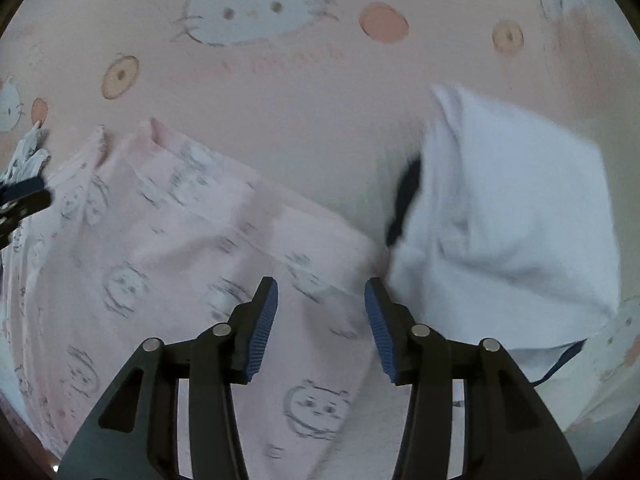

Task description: Fold clothes

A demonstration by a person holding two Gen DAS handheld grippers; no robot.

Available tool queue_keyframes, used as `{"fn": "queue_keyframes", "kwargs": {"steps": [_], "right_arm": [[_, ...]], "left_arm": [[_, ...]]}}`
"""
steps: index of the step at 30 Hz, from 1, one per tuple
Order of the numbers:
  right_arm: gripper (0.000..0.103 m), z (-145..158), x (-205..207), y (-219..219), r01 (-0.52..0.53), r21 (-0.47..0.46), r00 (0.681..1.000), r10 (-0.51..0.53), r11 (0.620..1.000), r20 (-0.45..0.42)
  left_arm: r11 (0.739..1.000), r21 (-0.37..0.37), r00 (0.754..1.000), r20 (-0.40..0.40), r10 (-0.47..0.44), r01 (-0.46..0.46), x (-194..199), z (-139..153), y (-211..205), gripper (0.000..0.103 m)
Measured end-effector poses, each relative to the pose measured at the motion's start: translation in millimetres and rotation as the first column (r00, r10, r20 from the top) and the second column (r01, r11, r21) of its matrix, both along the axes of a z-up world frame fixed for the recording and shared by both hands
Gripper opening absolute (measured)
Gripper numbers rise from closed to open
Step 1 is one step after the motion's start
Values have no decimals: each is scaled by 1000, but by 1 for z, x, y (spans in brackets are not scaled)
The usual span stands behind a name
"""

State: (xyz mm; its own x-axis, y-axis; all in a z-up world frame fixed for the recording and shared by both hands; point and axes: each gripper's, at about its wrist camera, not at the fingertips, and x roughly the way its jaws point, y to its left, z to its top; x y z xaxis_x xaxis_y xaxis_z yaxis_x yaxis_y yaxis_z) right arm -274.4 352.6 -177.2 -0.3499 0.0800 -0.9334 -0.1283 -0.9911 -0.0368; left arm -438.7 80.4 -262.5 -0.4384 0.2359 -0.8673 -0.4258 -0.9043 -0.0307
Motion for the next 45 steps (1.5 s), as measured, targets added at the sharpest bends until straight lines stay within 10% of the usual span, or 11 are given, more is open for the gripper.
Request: {"fn": "queue_keyframes", "kwargs": {"steps": [7, 15, 19, 26, 35, 45], "right_arm": [[60, -3, -16, 21, -22, -48, 999, 20, 999, -46], [68, -4, -37, 13, -56, -85, 998, 53, 995, -35], [69, -7, -34, 17, -39, -36, 999, 38, 999, -22], [35, -6, -29, 38, 25, 7, 999, -25, 1000, -43], [34, -7, -24, 48, 62, 45, 997, -60, 997, -53], [45, 39, 28, -13, -12, -102, 998, 5, 995, -70]], "left_arm": [[986, 62, 987, -44, -154, 157, -29, 7, 47, 40], [994, -3, 993, 8, -114, 114, -42, -19, 63, 40], [996, -12, 995, -42, -92, 91, -38, -19, 68, 11], [997, 66, 993, -112, -32, 40, -43, -1, 67, 8], [997, 80, 1000, 24, 2, -4, -76, -17, 63, 18], [956, 117, 957, 141, 253, -270, 64, 30, -58, 33]]}}
